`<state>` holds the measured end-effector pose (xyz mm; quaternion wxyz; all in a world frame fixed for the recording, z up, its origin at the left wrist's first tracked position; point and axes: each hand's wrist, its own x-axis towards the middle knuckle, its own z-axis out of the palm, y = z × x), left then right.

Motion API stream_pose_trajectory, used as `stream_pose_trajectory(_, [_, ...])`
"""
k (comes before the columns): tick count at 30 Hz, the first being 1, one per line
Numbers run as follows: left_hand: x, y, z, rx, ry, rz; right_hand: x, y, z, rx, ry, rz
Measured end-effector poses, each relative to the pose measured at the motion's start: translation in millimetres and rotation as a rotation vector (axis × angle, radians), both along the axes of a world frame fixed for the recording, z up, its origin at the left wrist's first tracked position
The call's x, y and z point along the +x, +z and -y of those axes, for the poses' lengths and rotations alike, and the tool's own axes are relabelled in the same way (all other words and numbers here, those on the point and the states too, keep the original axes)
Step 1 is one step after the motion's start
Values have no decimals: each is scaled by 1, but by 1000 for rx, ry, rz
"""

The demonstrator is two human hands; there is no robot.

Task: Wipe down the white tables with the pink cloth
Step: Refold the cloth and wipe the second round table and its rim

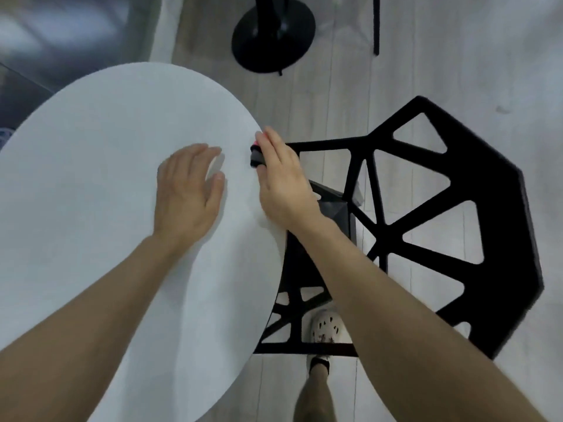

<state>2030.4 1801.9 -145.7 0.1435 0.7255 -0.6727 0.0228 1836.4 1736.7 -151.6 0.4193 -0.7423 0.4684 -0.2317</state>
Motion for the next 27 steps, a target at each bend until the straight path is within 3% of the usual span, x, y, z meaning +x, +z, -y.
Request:
stream_pose_trajectory(3, [-10, -3, 36, 59, 135, 14, -2, -1, 6, -7, 18, 40])
stream_pose_trajectory(8, [-29, -18, 51, 88, 371, 16, -45, -6, -72, 61, 25, 153])
stream_pose_trajectory(16, [-25, -27, 51, 43, 360, 110, 50, -4, 110, 131, 192, 238])
stream_pose_trajectory(23, [-27, -27, 45, 40, 343, 124, -16, -7, 14, 295, 35, 327])
stream_pose_trajectory(27, [-26, -30, 47, 32, 357, 126, 17, -4, 65, 324, 39, 321])
